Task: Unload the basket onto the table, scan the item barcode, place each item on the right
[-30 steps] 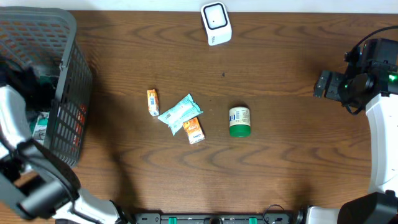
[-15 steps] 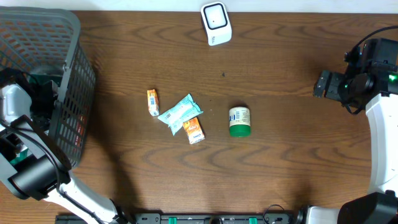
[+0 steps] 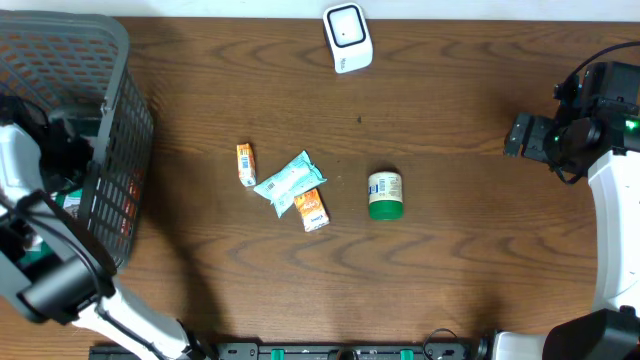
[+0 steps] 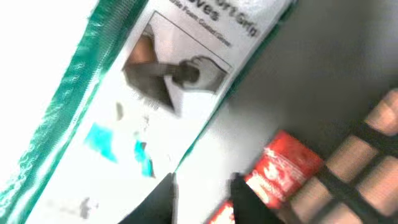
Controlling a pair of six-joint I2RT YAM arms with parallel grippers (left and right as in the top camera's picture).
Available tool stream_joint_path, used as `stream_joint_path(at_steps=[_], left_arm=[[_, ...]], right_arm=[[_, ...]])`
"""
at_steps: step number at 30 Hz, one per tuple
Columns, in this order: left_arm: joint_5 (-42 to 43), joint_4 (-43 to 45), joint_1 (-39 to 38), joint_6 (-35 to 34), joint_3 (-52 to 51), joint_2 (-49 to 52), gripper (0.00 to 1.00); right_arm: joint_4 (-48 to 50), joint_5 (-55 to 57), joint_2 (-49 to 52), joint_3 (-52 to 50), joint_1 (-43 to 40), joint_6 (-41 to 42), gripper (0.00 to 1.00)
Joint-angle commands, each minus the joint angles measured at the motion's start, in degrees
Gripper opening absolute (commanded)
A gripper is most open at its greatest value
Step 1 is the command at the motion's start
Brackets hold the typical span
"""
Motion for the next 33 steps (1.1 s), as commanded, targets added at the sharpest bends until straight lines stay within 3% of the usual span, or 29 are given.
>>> stream_joint_path(at_steps=[1, 3, 4, 5, 9, 14, 19, 22, 24, 26, 33], left_arm=[[0.0, -3.69, -0.87, 0.0, 1.49, -5.01, 0.08], [-0.02, -5.92, -1.57, 1.95, 1.2, -4.74, 0.07], [-0.04, -6.19, -1.9, 2.78, 0.55, -4.55, 0.22], [-0.02, -5.99, -2.08, 2.75, -0.09, -4.24, 0.22], [-0.04, -6.14, -2.62, 3.85, -1.9, -2.47, 0.21], [-0.22, -6.05, -2.82, 4.11, -2.32, 3.41, 0.12], [0.0, -7.45, -4.22, 5.97, -2.58, 8.5, 0.12], [-0.04, -7.17, -5.09, 7.1, -2.58, 9.79, 0.17], [-0.09, -5.62, -5.38, 7.06, -2.58, 10.51, 0.39], [-0.76, -4.61, -5.33, 7.02, -2.58, 11.06, 0.52], [-11.39, -4.61, -5.22, -2.16, 0.11, 8.2, 0.52]], right_arm=[[-0.11, 0.55, 0.07, 0.42, 0.0, -0.52, 0.99], [-0.11, 0.55, 0.07, 0.39, 0.0, -0.52, 0.99], [-0.11, 0.55, 0.07, 0.42, 0.0, -0.52, 0.99], [-0.11, 0.55, 0.07, 0.39, 0.0, -0.52, 0.99], [-0.11, 0.55, 0.07, 0.42, 0.0, -0.52, 0.99], [-0.11, 0.55, 0.07, 0.42, 0.0, -0.52, 0.99], [-0.11, 0.55, 0.07, 0.39, 0.0, -0.52, 0.99], [-0.11, 0.55, 0.07, 0.42, 0.0, -0.52, 0.99], [-0.11, 0.55, 0.07, 0.39, 0.0, -0.52, 0.99], [-0.11, 0.55, 0.07, 0.42, 0.0, -0.52, 0.99], [-0.11, 0.55, 0.07, 0.39, 0.0, -0.52, 0.99]])
